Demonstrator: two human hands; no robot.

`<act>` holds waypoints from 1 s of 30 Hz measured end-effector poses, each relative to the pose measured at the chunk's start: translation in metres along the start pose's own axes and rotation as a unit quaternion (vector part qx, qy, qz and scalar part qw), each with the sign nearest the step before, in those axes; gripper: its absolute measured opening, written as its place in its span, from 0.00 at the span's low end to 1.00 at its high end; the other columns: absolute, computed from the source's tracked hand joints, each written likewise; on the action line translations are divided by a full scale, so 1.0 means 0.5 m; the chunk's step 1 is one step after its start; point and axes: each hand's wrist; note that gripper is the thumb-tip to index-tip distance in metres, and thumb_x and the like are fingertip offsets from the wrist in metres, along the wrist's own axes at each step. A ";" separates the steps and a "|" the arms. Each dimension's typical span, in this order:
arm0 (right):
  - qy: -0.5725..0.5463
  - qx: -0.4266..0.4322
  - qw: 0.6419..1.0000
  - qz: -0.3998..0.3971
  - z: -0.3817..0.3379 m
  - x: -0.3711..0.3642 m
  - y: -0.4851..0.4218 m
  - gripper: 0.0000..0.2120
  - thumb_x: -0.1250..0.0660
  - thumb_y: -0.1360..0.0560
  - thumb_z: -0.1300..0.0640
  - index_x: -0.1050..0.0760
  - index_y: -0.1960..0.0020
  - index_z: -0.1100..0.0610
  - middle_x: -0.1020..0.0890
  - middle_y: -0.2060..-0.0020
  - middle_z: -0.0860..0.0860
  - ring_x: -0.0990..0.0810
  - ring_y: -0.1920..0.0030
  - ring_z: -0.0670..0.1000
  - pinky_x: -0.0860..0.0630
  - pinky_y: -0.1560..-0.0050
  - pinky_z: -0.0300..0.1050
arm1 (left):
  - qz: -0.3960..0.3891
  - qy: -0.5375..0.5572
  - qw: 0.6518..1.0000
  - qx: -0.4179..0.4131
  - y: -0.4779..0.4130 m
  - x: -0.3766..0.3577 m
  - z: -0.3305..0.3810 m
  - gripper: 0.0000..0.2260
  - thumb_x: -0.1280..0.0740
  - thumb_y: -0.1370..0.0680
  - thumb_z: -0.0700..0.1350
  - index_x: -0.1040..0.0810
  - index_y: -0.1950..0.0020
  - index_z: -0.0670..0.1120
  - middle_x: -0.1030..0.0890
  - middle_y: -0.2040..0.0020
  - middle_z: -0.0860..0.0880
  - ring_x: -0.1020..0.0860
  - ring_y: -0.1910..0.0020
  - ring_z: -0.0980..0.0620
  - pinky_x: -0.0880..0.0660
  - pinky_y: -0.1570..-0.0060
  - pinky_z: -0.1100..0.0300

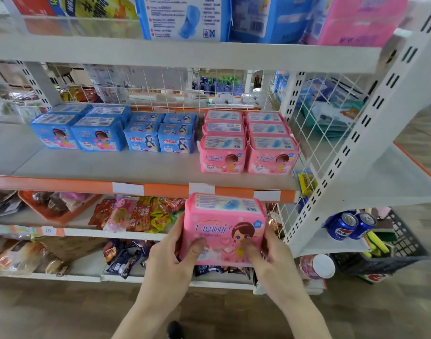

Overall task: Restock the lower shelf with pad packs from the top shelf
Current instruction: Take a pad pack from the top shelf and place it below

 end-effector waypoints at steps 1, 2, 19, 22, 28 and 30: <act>0.008 -0.004 1.000 0.006 0.001 -0.005 -0.012 0.14 0.35 0.19 0.56 0.28 0.34 0.47 0.17 0.50 0.34 0.19 0.46 0.37 0.21 0.42 0.42 | 0.000 0.002 1.000 0.007 -0.011 0.002 -0.008 0.21 0.32 0.27 0.54 0.31 0.36 0.65 0.18 0.50 0.70 0.19 0.47 0.64 0.23 0.50 0.70; 0.014 -0.005 1.000 0.008 0.003 -0.011 -0.023 0.13 0.35 0.19 0.56 0.27 0.36 0.47 0.17 0.50 0.34 0.19 0.47 0.38 0.21 0.42 0.43 | -0.001 0.004 1.000 0.013 -0.022 0.003 -0.015 0.20 0.32 0.27 0.54 0.31 0.38 0.66 0.19 0.50 0.71 0.19 0.47 0.65 0.23 0.50 0.71; 0.120 -0.054 0.985 0.115 -0.020 0.009 -0.197 0.20 0.34 0.22 0.48 0.27 0.32 0.51 0.15 0.57 0.45 0.17 0.59 0.40 0.20 0.58 0.39 | -0.116 -0.032 0.993 -0.009 -0.292 -0.040 -0.062 0.18 0.29 0.21 0.47 0.30 0.42 0.68 0.17 0.52 0.67 0.18 0.53 0.61 0.18 0.51 0.55; 0.127 -0.086 0.976 0.153 -0.012 0.036 -0.198 0.12 0.31 0.23 0.52 0.25 0.40 0.47 0.15 0.58 0.43 0.17 0.58 0.42 0.18 0.55 0.50 | -0.153 -0.026 0.988 -0.010 -0.317 -0.077 -0.051 0.17 0.28 0.22 0.48 0.29 0.40 0.67 0.17 0.51 0.67 0.19 0.51 0.63 0.19 0.47 0.55; 0.110 -0.129 0.965 0.201 -0.014 0.095 -0.222 0.16 0.30 0.24 0.63 0.26 0.40 0.48 0.16 0.51 0.43 0.17 0.50 0.41 0.20 0.49 0.44 | -0.163 -0.019 0.985 -0.048 -0.360 -0.157 -0.024 0.22 0.30 0.26 0.56 0.27 0.32 0.58 0.16 0.45 0.58 0.18 0.45 0.53 0.21 0.43 0.50; 0.105 -0.122 0.963 0.214 -0.021 0.110 -0.242 0.17 0.31 0.24 0.64 0.27 0.40 0.48 0.17 0.52 0.42 0.19 0.51 0.37 0.23 0.53 0.36 | -0.159 -0.015 0.985 -0.069 -0.379 -0.181 -0.017 0.20 0.29 0.24 0.53 0.27 0.33 0.57 0.16 0.45 0.58 0.18 0.46 0.55 0.21 0.44 0.51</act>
Point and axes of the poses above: each hand's wrist, its own y-axis away from the middle knuckle, its own x-axis out of the back of the hand, z = x × y
